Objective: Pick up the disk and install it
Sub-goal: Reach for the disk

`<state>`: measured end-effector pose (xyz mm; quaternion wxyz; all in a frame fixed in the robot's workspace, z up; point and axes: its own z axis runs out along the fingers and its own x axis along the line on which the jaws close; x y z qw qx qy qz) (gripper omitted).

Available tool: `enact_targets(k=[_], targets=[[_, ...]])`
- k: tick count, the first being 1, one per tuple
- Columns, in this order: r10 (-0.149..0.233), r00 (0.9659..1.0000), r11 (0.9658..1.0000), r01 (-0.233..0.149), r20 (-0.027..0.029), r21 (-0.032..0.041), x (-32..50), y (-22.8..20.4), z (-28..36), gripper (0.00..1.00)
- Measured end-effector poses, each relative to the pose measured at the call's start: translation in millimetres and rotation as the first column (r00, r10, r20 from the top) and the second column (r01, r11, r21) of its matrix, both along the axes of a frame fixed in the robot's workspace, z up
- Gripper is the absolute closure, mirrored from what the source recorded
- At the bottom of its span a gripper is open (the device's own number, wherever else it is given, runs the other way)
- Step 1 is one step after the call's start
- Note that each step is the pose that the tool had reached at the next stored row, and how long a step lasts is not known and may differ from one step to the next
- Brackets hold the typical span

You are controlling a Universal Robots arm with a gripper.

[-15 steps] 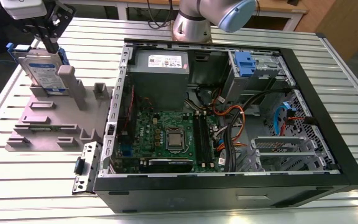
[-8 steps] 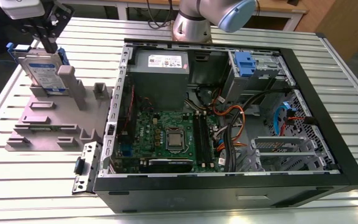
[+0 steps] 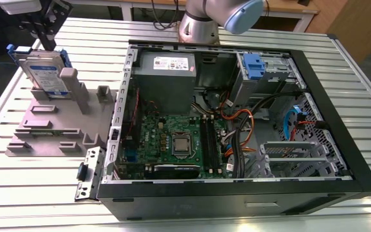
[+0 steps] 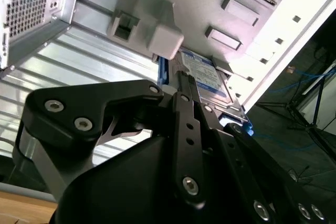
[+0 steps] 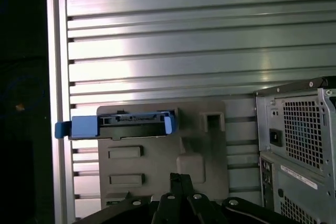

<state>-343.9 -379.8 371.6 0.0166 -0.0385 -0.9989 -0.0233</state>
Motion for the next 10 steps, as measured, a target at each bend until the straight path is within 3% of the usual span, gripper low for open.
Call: enact_targets(k=[10], targets=[[0.0,1.0,1.0,0.0,0.0,0.0001,-41.9,12.5,-3.3,0.89]])
